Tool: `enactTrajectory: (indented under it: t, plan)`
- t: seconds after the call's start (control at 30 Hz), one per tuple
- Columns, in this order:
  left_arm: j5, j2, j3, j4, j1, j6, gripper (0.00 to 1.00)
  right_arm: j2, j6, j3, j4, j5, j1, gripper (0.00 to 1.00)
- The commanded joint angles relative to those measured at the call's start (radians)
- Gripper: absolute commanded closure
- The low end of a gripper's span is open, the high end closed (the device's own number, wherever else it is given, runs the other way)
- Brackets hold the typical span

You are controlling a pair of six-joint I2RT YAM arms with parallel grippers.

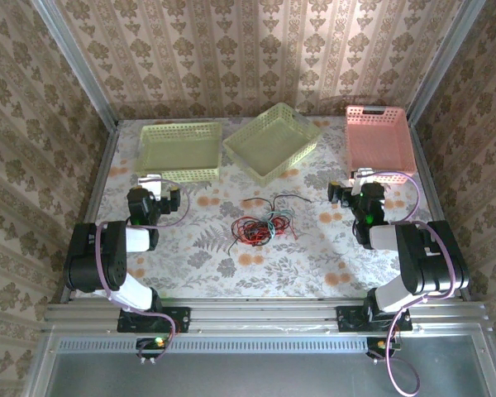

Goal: Untangle the cables

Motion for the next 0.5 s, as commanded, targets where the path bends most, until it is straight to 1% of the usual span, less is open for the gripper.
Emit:
enactTrajectory:
  t: [0.0,0.47]
  plan:
    - [0.008,-0.004,0.014,0.01,-0.002,-0.012,0.0,0.011,0.005,0.007,0.007,0.024,0.007,0.0]
    - [0.018,-0.004,0.014,0.009,0.004,-0.017,0.0,0.011,0.008,0.01,0.004,0.019,0.003,0.0]
